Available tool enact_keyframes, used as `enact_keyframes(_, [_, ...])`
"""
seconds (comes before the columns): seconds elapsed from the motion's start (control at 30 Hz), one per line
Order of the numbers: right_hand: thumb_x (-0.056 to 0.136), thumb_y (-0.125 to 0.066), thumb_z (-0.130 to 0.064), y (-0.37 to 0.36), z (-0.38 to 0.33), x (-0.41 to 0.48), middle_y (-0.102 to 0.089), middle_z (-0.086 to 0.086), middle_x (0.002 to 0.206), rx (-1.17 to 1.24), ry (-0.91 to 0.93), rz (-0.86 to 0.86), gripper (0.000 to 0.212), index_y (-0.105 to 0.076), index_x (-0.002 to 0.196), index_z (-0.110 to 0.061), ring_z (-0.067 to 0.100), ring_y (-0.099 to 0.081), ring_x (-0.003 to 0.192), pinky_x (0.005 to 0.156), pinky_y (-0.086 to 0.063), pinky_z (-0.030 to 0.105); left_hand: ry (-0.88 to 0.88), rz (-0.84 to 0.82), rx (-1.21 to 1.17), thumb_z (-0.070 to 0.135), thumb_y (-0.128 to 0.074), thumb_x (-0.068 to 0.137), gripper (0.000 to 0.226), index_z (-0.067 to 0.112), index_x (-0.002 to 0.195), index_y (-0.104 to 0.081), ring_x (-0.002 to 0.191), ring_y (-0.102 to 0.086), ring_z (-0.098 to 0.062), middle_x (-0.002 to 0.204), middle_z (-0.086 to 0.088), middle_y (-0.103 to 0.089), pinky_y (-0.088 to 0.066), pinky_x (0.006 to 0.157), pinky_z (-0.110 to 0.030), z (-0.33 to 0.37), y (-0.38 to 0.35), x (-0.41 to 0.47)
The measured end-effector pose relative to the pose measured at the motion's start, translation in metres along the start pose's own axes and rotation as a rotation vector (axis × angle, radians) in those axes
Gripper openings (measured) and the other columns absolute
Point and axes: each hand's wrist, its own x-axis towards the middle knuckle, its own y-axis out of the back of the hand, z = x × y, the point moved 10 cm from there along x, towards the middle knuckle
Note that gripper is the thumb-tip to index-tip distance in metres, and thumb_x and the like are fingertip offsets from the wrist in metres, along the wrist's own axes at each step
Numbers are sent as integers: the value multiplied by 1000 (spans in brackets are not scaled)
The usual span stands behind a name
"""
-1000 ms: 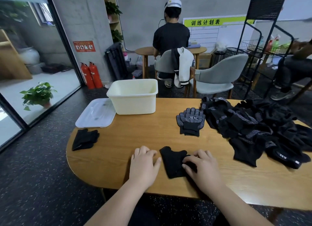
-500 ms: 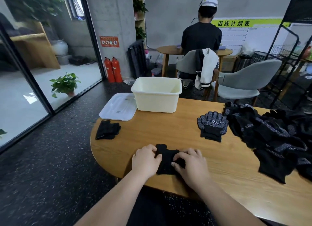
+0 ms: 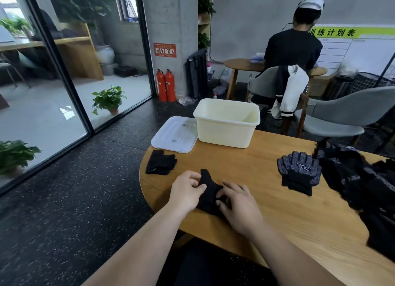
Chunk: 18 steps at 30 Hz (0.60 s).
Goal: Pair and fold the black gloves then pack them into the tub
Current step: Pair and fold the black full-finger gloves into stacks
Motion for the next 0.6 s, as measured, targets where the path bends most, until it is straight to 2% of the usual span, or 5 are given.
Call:
enact_keyframes(0.2, [102, -57, -44, -13, -37, 30, -44, -17, 158, 42, 71, -38, 30, -62, 131, -37, 20, -35, 143, 113, -41, 39, -3, 79, -53, 32, -82, 92, 35, 33, 121, -62, 96, -65, -3, 104, 14, -68, -53, 77, -24, -2, 42, 26])
enact_keyframes(0.47, [105, -54, -44, -28, -80, 78, -43, -17, 160, 57, 106, -61, 44, -56, 146, -29, 17, -31, 148, 115, -39, 40, -23, 198, -75, 27, -85, 89, 29, 28, 108, -64, 96, -66, -1, 100, 13, -70, -53, 87, -26, -11, 92, 67])
enact_keyframes(0.6, [104, -54, -44, -34, -99, 104, -42, -16, 161, 61, 128, -56, 50, -52, 151, -27, 18, -31, 149, 116, -39, 42, -15, 247, -133, 26, -86, 89, 25, 27, 102, -65, 95, -67, -3, 99, 11, -71, -54, 86, -28, -19, 116, 92])
